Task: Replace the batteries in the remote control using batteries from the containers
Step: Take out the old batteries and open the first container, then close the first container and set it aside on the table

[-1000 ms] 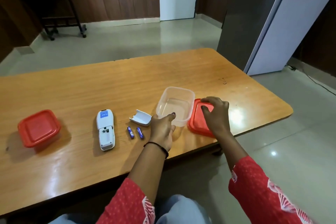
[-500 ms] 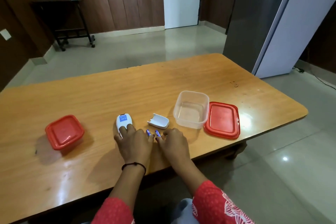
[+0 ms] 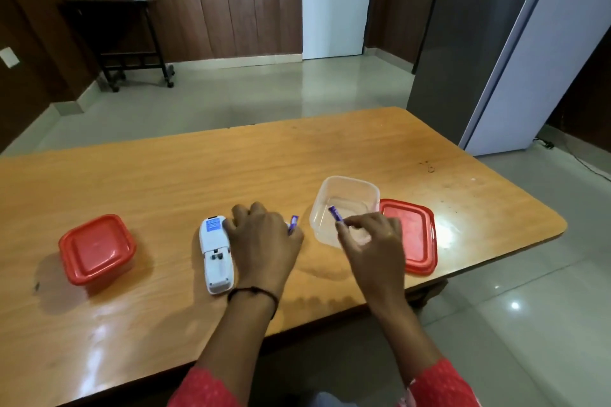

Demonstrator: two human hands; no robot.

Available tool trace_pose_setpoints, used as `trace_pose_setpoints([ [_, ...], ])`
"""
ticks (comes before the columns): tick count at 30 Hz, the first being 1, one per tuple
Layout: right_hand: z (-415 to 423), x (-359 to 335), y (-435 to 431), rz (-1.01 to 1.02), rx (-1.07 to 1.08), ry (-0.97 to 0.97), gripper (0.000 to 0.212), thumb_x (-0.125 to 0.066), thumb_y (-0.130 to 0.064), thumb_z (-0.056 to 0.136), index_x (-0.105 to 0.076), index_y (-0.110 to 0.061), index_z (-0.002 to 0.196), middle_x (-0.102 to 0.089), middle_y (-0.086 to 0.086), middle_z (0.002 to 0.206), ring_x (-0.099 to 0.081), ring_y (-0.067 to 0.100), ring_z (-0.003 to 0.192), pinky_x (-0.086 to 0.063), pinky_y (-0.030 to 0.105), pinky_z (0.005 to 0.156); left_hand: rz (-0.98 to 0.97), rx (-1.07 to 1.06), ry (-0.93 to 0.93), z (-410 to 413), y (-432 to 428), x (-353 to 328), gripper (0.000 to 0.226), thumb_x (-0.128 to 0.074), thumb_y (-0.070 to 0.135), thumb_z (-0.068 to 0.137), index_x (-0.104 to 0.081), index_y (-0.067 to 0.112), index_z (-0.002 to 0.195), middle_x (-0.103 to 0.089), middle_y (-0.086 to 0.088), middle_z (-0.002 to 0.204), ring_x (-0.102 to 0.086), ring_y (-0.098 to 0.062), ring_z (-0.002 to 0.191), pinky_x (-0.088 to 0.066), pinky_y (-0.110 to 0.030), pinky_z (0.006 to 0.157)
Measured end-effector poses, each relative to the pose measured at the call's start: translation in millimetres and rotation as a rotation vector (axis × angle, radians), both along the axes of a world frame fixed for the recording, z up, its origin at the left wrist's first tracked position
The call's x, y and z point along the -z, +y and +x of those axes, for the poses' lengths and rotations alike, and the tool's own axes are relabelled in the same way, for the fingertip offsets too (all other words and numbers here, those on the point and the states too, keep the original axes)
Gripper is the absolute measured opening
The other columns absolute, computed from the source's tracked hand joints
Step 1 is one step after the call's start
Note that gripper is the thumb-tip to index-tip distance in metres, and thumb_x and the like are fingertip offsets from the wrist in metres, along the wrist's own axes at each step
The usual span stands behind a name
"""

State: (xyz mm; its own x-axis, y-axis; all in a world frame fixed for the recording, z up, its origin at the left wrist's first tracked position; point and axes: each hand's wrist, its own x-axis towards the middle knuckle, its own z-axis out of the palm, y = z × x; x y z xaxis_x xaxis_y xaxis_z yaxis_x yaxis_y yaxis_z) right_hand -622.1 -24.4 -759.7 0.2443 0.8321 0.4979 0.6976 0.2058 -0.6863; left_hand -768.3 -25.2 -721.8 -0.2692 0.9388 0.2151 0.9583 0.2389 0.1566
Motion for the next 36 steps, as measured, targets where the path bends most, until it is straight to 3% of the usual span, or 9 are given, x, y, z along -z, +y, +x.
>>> trace_pose_setpoints([
  [9, 34.9, 4.4, 89.4, -0.472, 0.075, -0.648, 0.030, -0.061, -0.043, 0.080, -0.074, -0.018, 0.093, -0.043, 0.003, 0.142, -0.011, 0.027, 0.142, -0.020, 0.046, 0.111, -0.077, 0.125, 0.072, 61.9, 81.8, 27.1, 0.024, -0.050, 0.029, 0.090, -0.065, 0.013, 0.099, -0.057, -0.009, 0.117, -0.043, -0.032, 0.115, -0.029, -0.041, 0.094],
  [12, 36.4, 3.5, 91.7, -0.472, 0.055, -0.669, 0.034, -0.060, -0.047, 0.081, -0.073, -0.020, 0.098, -0.041, 0.003, 0.144, -0.010, 0.028, 0.143, -0.018, 0.047, 0.111, -0.096, 0.124, 0.064, 65.0, 86.5, 37.2, 0.024, -0.051, 0.030, 0.090, -0.065, 0.013, 0.100, -0.058, -0.008, 0.116, -0.044, -0.031, 0.114, -0.029, -0.041, 0.095],
  [15, 44.8, 0.0, 81.4, -0.398, 0.029, -0.407, 0.035, -0.063, -0.044, 0.081, -0.069, -0.021, 0.107, -0.048, 0.003, 0.138, -0.023, 0.025, 0.138, -0.027, 0.043, 0.106, -0.048, 0.132, 0.029, 61.9, 85.8, 38.7, 0.022, -0.048, 0.025, 0.092, -0.066, 0.015, 0.100, -0.057, -0.007, 0.114, -0.047, -0.029, 0.111, -0.030, -0.039, 0.092],
  [21, 92.7, 1.1, 27.6, -0.318, 0.075, -0.074, 0.033, -0.067, -0.037, 0.081, -0.065, -0.022, 0.111, -0.060, 0.002, 0.124, -0.040, 0.023, 0.122, -0.041, 0.041, 0.095, 0.017, 0.197, -0.472, 46.6, 61.4, 33.5, 0.038, -0.045, 0.002, 0.087, -0.054, 0.010, 0.123, -0.056, -0.012, 0.122, -0.057, -0.029, 0.108, -0.041, -0.033, 0.085],
  [23, 108.4, 7.2, 2.4, -0.483, -0.076, -0.117, 0.059, -0.069, -0.051, 0.074, -0.054, -0.028, 0.126, -0.050, 0.000, 0.138, -0.036, 0.019, 0.130, -0.038, 0.043, 0.103, 0.021, 0.225, -0.550, 42.2, 47.6, 34.2, 0.039, -0.049, 0.000, 0.084, -0.056, 0.010, 0.121, -0.057, -0.011, 0.119, -0.056, -0.024, 0.107, -0.037, -0.024, 0.079],
  [26, 122.5, 20.0, -27.8, -0.717, -0.215, -0.510, 0.099, -0.070, -0.064, 0.063, -0.024, -0.036, 0.146, -0.020, -0.006, 0.156, -0.015, 0.018, 0.144, -0.015, 0.046, 0.115, 0.031, 0.216, -0.664, 36.8, 24.3, 37.0, 0.035, -0.057, 0.003, 0.082, -0.060, 0.010, 0.116, -0.061, -0.008, 0.116, -0.059, -0.021, 0.104, -0.036, -0.016, 0.079],
  [30, 131.4, 29.3, -40.0, -0.456, -0.177, -0.630, 0.057, -0.076, -0.020, 0.073, -0.058, -0.031, 0.126, -0.058, -0.004, 0.131, -0.050, 0.026, 0.120, -0.035, 0.046, 0.095, -0.004, 0.178, -0.782, 37.7, 3.8, 35.8, 0.036, -0.060, 0.011, 0.083, -0.058, 0.012, 0.118, -0.063, -0.008, 0.117, -0.066, -0.032, 0.092, -0.055, -0.043, 0.083],
  [33, 140.6, 26.8, -42.7, -0.141, -0.126, -0.620, 0.038, -0.077, 0.000, 0.068, -0.072, -0.019, 0.101, -0.074, 0.000, 0.100, -0.065, 0.030, 0.088, -0.047, 0.042, 0.071, -0.033, 0.175, -0.800, 37.6, -5.5, 29.1, 0.041, -0.060, 0.009, 0.083, -0.054, 0.012, 0.123, -0.061, -0.008, 0.118, -0.067, -0.033, 0.088, -0.055, -0.042, 0.080],
  [36, 143.7, -1.2, -39.6, 0.141, 0.004, -0.555, 0.029, -0.063, 0.003, 0.080, -0.070, -0.010, 0.105, -0.072, 0.008, 0.101, -0.063, 0.032, 0.091, -0.046, 0.042, 0.077, -0.065, 0.160, -0.838, 33.2, -15.3, 23.8, 0.045, -0.059, 0.005, 0.082, -0.051, 0.011, 0.126, -0.058, -0.007, 0.117, -0.068, -0.030, 0.075, -0.057, -0.037, 0.068],
])
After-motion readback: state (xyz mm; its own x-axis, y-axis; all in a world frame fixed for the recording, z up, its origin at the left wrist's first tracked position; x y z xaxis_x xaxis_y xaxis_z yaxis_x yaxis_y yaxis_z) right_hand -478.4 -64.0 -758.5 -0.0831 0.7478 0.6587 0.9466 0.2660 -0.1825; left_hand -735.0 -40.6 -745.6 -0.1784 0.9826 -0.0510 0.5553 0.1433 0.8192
